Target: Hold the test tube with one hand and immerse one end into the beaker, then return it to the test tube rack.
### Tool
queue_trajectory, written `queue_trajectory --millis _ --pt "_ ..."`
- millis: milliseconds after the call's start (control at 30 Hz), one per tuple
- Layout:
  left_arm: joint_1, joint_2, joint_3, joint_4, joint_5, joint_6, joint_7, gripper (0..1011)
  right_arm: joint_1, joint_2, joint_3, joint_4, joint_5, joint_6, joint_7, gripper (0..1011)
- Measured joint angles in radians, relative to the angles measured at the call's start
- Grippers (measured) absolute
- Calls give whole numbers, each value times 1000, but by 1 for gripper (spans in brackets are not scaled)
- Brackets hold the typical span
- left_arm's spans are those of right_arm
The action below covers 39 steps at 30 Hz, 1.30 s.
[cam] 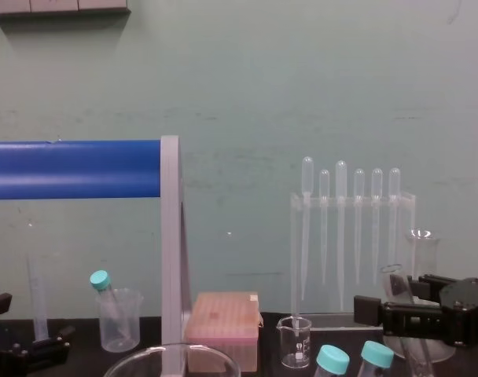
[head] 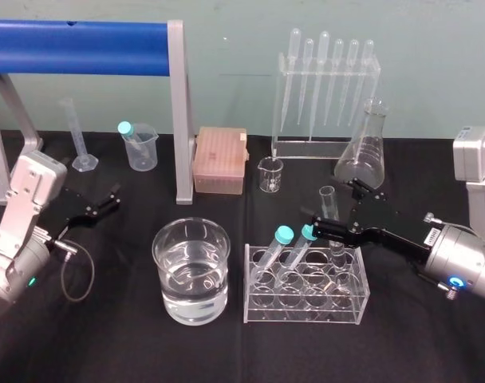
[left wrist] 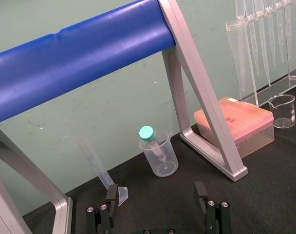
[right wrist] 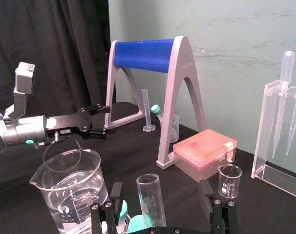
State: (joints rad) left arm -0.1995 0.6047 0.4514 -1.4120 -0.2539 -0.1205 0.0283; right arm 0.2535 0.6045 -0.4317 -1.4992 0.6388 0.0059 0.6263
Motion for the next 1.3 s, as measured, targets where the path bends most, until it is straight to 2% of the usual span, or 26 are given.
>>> queue_trajectory --millis 267,500,800,833,867,933,1000,1133,1300 --pt "0 0 0 0 0 0 0 1000 0 0 0 0 1 0 0 982" --pt "0 0 0 0 0 0 0 1000 0 0 0 0 1 0 0 815" --pt "0 0 0 0 0 0 0 1000 0 0 0 0 1 0 0 503" --pt "0 0 0 0 0 0 0 1000 0 0 0 0 1 0 0 503" --pt "0 0 0 0 0 0 0 1000 0 0 0 0 1 0 0 445" --pt "0 0 0 0 0 0 0 1000 0 0 0 0 1 0 0 400" --pt "0 0 0 0 0 0 0 1000 0 0 0 0 1 0 0 300" --pt "0 0 0 0 0 0 0 1000 0 0 0 0 1 0 0 228" --pt "0 0 0 0 0 0 0 1000 0 0 0 0 1 0 0 225"
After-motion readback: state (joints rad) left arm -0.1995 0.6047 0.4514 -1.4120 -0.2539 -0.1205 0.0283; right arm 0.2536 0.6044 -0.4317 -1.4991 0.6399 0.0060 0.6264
